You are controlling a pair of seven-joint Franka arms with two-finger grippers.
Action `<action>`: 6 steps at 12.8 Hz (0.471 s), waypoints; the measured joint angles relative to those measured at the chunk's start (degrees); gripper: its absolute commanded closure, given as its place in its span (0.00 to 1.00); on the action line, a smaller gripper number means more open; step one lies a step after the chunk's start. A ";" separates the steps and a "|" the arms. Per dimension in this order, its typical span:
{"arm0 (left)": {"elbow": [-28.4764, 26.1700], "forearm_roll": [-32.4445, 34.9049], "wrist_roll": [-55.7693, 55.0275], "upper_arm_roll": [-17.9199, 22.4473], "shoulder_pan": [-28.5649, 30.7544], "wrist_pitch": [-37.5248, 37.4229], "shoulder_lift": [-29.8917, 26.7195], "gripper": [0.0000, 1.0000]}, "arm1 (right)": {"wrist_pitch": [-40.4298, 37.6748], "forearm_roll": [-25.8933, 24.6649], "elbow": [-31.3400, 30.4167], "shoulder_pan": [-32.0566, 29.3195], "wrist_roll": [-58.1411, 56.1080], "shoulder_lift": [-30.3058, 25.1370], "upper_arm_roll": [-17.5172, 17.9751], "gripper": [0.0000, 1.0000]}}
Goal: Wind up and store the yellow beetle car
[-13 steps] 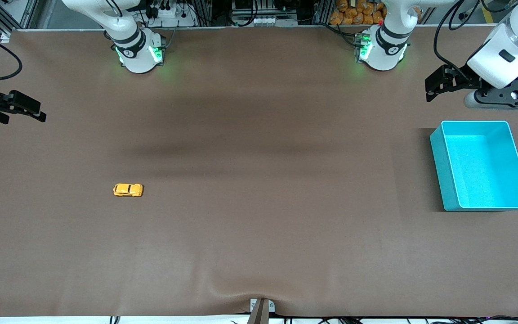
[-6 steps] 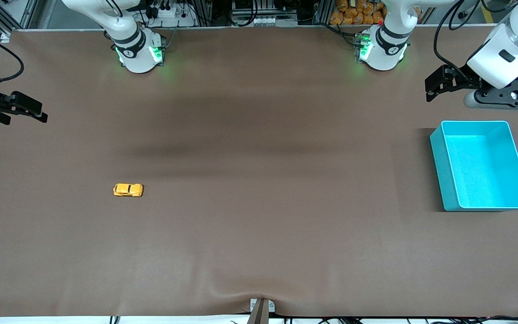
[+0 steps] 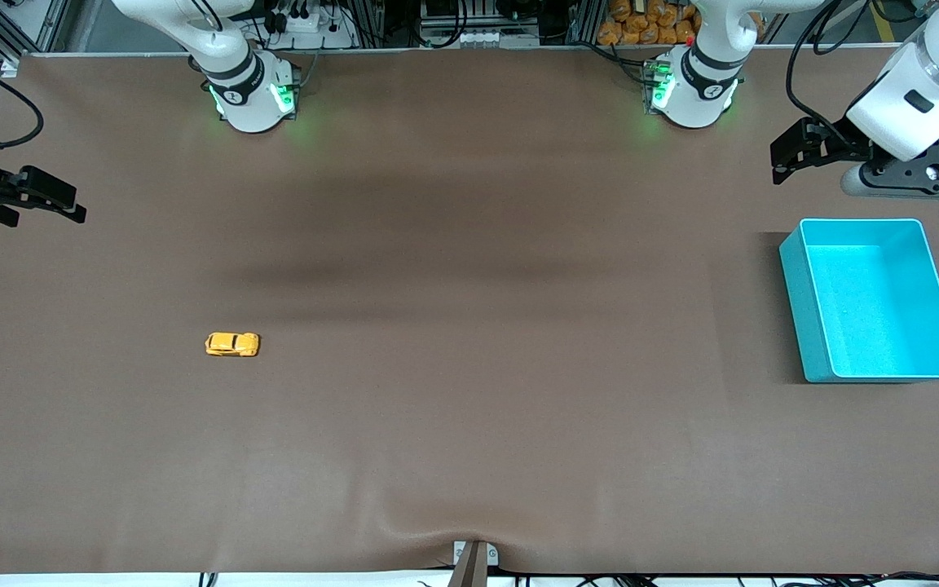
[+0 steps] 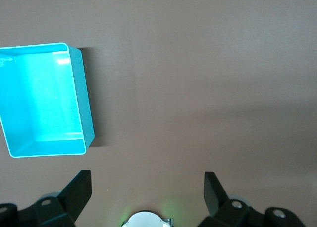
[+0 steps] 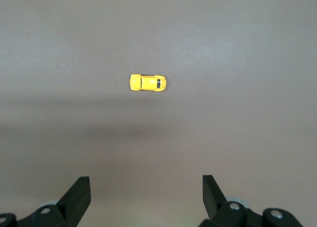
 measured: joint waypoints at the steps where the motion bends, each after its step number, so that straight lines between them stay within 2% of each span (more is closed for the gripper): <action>1: 0.00 0.00 0.00 0.00 0.00 0.00 0.00 0.00 | 0.01 -0.02 0.00 -0.01 0.00 0.05 -0.02 0.00; 6: 0.00 0.00 0.00 0.00 0.00 0.00 0.00 0.00 | 0.30 -0.19 0.05 -0.05 0.00 0.34 -0.06 0.00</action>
